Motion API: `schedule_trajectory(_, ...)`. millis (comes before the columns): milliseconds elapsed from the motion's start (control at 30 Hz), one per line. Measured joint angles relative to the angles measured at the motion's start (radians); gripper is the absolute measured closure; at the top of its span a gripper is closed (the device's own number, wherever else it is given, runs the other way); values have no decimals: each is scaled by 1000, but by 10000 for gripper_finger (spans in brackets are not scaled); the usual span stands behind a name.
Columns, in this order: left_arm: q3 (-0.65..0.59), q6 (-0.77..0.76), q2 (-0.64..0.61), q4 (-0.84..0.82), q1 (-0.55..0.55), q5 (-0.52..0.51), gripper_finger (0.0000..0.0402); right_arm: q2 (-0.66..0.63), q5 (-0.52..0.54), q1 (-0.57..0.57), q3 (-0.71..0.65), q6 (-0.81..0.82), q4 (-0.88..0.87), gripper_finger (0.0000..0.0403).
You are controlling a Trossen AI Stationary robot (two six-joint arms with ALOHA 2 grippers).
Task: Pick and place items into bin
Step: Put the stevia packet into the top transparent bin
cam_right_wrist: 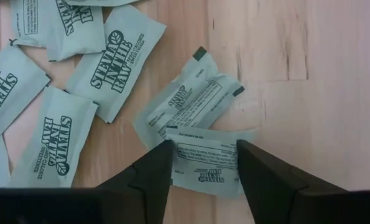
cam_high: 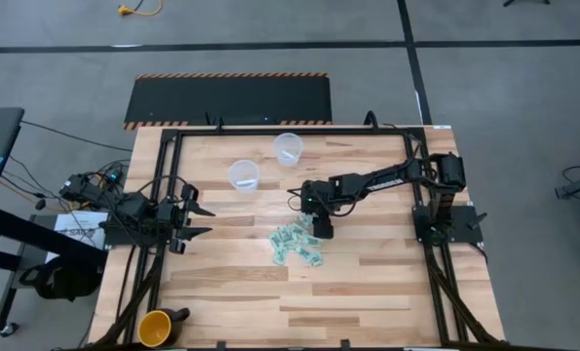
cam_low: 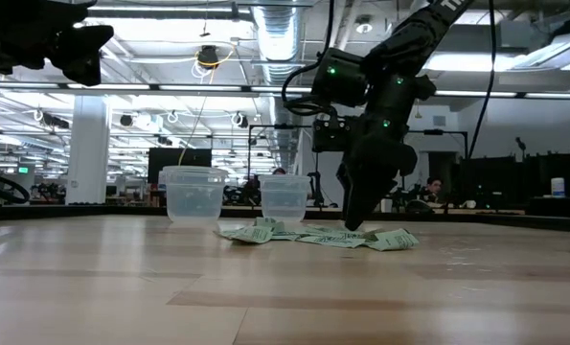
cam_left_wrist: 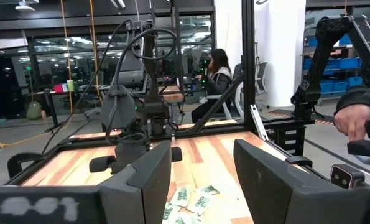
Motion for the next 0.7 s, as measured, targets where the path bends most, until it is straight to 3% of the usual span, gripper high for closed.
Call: schedule_trajectory(700,0,0,0,-6,0,-1,235,-98,12,-2,-3,-18,-63,302)
